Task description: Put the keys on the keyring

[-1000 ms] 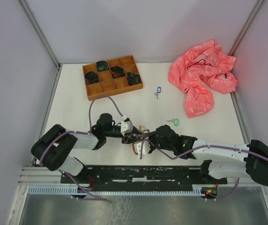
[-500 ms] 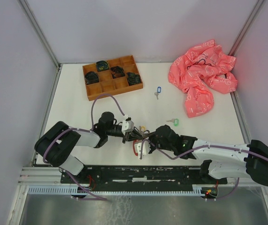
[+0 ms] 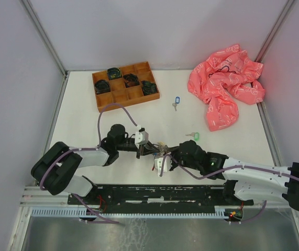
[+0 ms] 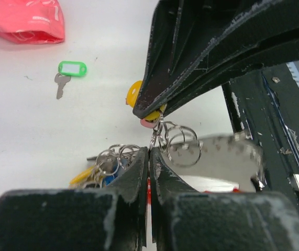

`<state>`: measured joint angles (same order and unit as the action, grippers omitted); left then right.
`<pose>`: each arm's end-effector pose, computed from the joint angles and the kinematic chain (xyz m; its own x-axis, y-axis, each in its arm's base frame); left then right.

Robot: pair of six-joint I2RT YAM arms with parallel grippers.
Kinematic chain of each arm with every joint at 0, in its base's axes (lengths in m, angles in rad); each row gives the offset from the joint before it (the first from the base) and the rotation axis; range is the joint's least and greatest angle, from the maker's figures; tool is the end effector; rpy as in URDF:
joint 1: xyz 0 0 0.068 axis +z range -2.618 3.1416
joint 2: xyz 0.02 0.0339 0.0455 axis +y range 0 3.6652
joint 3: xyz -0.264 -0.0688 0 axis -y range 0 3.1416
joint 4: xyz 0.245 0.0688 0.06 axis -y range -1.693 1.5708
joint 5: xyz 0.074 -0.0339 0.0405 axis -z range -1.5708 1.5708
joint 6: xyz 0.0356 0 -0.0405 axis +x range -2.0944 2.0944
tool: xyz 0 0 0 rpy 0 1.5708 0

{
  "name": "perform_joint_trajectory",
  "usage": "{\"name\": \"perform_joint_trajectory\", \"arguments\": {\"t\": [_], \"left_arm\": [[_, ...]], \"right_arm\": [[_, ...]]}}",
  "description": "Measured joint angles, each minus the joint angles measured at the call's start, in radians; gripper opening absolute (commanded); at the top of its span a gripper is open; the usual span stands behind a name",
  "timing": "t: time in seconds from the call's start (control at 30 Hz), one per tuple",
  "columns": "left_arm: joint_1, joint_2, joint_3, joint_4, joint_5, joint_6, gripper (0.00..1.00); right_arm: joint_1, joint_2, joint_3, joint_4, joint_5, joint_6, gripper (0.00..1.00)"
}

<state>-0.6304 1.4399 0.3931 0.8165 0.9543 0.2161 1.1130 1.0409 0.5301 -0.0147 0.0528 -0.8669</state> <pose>0.1866 -0.1721 0.1715 0.0306 0.1312 -0.9909 0.9992 -0.0300 0.0268 0.1009 0.2005 0.2189 0.5240 -0.6589 -0.5397 -0.7357 -0.0309 -0.6766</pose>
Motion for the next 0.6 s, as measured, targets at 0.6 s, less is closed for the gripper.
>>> {"name": "perform_joint_trajectory", "arguments": {"t": [0.6], "left_arm": [[-0.054,-0.048,-0.144,0.191,-0.359,-0.416,0.03]], "right_arm": [[0.014,0.113,-0.05,0.175,0.017,0.051,0.01]]}}
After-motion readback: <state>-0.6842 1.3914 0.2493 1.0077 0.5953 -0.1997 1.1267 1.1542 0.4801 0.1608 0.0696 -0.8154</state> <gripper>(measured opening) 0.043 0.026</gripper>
